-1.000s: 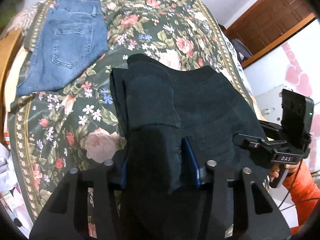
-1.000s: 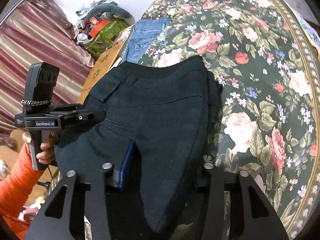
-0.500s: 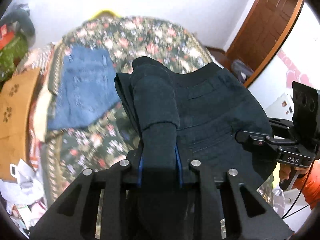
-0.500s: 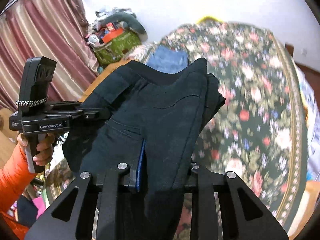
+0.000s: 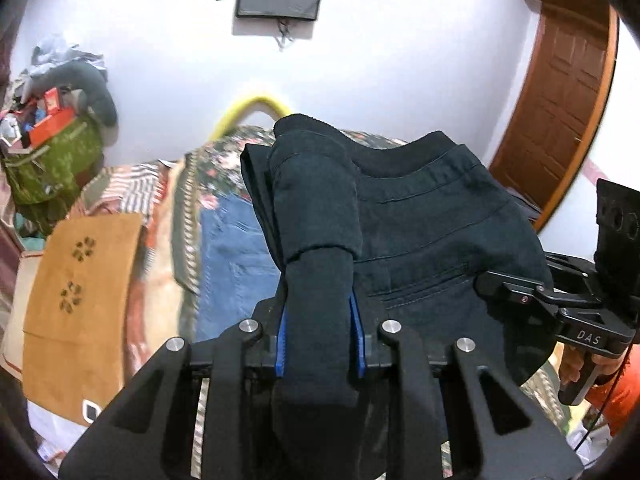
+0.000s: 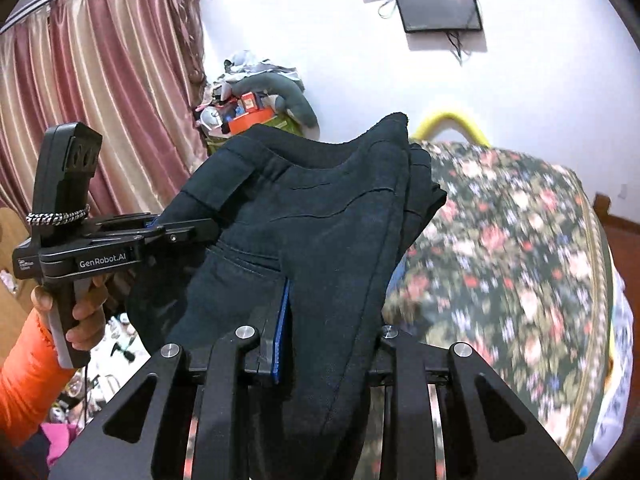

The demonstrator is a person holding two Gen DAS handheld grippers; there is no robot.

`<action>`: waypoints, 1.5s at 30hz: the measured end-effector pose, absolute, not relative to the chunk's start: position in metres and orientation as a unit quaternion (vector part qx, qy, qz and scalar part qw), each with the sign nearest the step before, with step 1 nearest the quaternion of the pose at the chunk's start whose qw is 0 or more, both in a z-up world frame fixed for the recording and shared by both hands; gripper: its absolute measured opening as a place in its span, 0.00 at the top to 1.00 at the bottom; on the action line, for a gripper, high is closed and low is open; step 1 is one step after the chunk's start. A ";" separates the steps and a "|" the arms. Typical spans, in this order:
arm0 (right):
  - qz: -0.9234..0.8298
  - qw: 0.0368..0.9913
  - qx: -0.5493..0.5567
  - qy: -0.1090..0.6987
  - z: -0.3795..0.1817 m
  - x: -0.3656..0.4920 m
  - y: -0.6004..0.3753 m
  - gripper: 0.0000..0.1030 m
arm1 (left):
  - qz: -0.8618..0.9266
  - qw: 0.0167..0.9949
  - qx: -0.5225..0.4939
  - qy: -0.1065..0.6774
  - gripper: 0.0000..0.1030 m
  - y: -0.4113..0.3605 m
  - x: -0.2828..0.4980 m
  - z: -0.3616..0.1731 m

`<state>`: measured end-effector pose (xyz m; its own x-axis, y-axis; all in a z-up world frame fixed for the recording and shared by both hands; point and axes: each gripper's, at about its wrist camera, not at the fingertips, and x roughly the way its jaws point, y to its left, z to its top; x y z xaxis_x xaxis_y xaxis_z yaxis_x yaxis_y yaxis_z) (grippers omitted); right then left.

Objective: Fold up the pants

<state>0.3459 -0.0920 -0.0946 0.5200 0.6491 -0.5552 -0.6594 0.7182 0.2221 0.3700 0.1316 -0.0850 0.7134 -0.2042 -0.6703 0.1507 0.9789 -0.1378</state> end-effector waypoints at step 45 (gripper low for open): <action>0.304 0.854 -0.054 0.418 -0.199 0.423 -0.025 0.71 | 0.026 0.898 -0.056 0.436 0.60 0.216 0.451 -0.229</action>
